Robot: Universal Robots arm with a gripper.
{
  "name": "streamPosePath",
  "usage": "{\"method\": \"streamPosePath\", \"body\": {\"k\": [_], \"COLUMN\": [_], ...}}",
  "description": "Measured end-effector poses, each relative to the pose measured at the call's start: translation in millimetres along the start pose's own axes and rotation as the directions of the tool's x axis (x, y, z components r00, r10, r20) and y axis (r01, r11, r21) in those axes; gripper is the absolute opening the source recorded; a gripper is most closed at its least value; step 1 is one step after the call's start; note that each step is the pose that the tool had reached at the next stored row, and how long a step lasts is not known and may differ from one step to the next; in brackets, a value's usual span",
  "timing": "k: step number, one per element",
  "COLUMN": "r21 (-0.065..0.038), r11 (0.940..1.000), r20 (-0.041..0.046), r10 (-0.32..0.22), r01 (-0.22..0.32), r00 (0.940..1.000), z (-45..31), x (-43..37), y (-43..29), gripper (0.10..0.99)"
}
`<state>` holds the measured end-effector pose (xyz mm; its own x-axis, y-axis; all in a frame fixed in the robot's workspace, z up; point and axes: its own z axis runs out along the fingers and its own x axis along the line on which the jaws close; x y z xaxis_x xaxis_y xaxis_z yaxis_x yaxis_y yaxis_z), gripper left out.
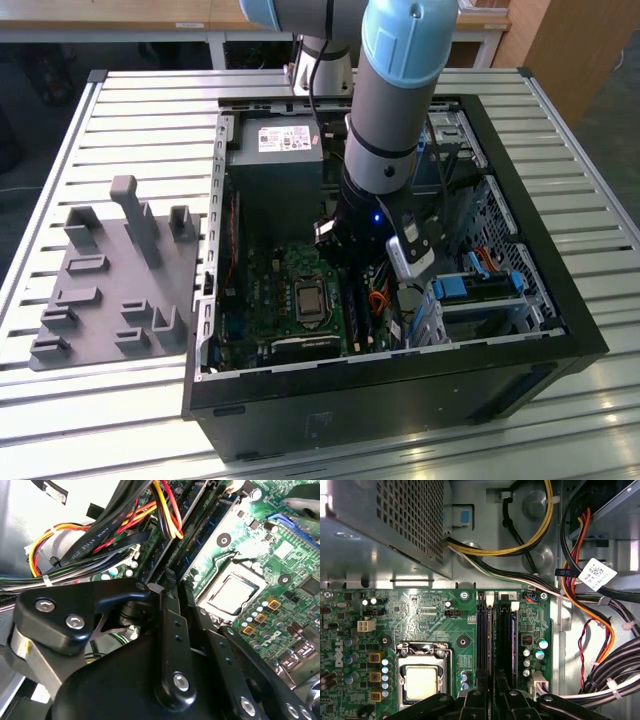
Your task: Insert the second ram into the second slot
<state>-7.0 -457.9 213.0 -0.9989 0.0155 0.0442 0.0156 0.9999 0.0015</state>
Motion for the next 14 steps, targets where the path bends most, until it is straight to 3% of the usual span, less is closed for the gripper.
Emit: {"method": "streamPosePath", "body": {"k": [5, 11, 13, 14], "r21": [0.0, 0.004, 0.005, 0.005], "r11": [1.0, 1.0, 1.0, 1.0], "r20": [-0.0001, -0.0009, -0.0013, -0.0013], "r10": [0.0, 0.0, 0.0, 0.0], "r01": [0.0, 0.0, 0.0, 0.0], "r00": [1.0, 1.0, 1.0, 1.0], "z": [-6.1, -18.9, -21.3, -22.1], "x": [0.3, 0.8, 0.9, 1.0], "y": [0.0, 0.1, 0.1, 0.1], "gripper": [0.212, 0.212, 0.196, 0.129]}}
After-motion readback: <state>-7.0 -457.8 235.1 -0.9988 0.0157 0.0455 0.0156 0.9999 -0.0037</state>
